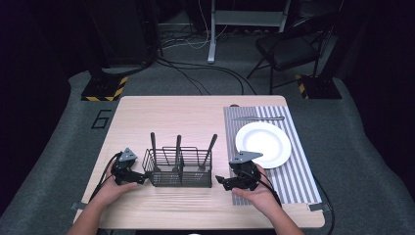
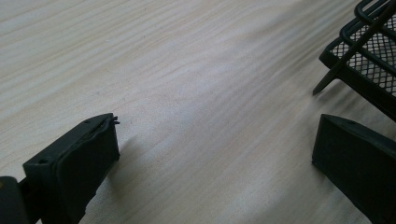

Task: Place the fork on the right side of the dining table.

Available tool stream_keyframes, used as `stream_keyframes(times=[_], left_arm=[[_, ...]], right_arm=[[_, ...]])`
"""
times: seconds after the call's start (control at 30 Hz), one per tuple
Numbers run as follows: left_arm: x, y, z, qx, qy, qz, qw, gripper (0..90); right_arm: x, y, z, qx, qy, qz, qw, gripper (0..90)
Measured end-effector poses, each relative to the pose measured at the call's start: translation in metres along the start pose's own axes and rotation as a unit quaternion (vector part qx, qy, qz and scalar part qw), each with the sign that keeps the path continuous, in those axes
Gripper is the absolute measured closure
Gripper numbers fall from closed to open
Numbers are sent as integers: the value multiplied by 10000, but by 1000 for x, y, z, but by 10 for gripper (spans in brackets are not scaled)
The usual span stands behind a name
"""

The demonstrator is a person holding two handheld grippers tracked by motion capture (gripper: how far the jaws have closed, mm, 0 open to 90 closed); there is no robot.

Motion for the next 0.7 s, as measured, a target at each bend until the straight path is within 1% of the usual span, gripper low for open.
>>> stream_keyframes(times=[0.23, 0.3, 0.47, 0.63, 0.7], left_arm=[[0, 0, 0, -3, 2, 6, 10000, 2], [0, 0, 0, -5, 1, 1, 10000, 2], [0, 0, 0, -2, 1, 4, 10000, 2], [0, 0, 0, 26, 0, 24, 10000, 2], [0, 0, 0, 1, 0, 1, 10000, 2]], right_arm=[[-10, -16, -5, -60, 2, -67, 10000, 302], [-12, -21, -7, -109, 4, -97, 9999, 339], [-18, -32, -12, -141, 32, -131, 9998, 340], [-19, -44, -19, -109, 67, -167, 9998, 341], [-20, -49, -22, -87, 66, -204, 9997, 346]])
Point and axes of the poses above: each handheld gripper's, and its own axes: x roughly forward along the jaws, y roughly out of its underside, z roughly to its left, the point moved 2 cm from there along x, roughly forward along the jaws, and after that the axes turned 13 degrees about -x, right-handed, at the moved point
